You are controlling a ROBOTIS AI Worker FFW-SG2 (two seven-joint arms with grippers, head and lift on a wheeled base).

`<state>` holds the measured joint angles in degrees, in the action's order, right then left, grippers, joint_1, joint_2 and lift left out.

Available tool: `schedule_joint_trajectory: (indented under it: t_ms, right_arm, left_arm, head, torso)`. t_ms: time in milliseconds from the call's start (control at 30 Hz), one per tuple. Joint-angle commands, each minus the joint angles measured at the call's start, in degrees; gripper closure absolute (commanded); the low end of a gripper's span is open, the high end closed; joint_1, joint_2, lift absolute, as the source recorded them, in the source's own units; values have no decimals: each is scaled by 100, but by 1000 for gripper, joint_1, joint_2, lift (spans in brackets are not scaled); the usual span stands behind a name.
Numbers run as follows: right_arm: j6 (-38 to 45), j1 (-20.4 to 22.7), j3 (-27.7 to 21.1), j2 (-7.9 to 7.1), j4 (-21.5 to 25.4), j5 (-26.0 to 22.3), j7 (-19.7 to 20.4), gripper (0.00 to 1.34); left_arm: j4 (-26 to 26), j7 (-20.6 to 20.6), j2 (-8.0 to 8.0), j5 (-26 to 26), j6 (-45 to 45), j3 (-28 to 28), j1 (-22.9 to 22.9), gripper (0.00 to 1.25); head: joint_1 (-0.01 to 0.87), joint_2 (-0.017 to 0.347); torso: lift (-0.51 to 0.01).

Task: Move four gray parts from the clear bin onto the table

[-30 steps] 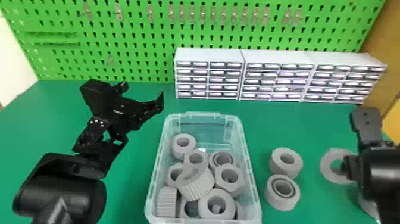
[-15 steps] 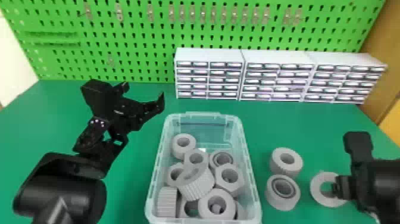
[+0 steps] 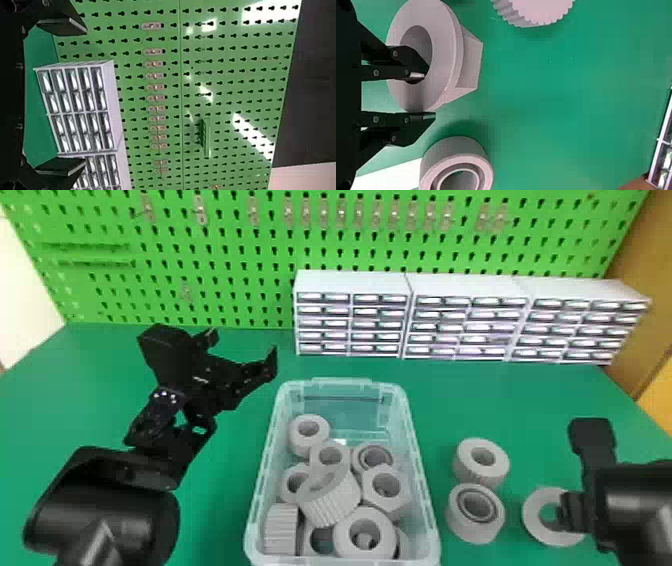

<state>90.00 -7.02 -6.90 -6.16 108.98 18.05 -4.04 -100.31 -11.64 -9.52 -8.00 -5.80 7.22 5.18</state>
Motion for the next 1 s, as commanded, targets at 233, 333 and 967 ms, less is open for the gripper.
schedule_joint_trajectory:
  t_ms: [233, 333, 967]
  right_arm:
    - [8, -37, 136, -17, -9, 164, 0, 953]
    - [8, -37, 171, -17, -9, 199, 0, 874]
    - [8, -45, 329, -17, -61, 304, 0, 697]
  left_arm:
    - [20, -5, 12, 0, 0, 34, 18, 127]
    - [29, -14, 12, 0, 0, 34, 18, 127]
    - [29, -31, 12, -9, 0, 34, 27, 127]
  head:
    - [678, 34]
    - [678, 34]
    - [678, 34]
  torso:
    - [-50]
    - [-50]
    - [-50]
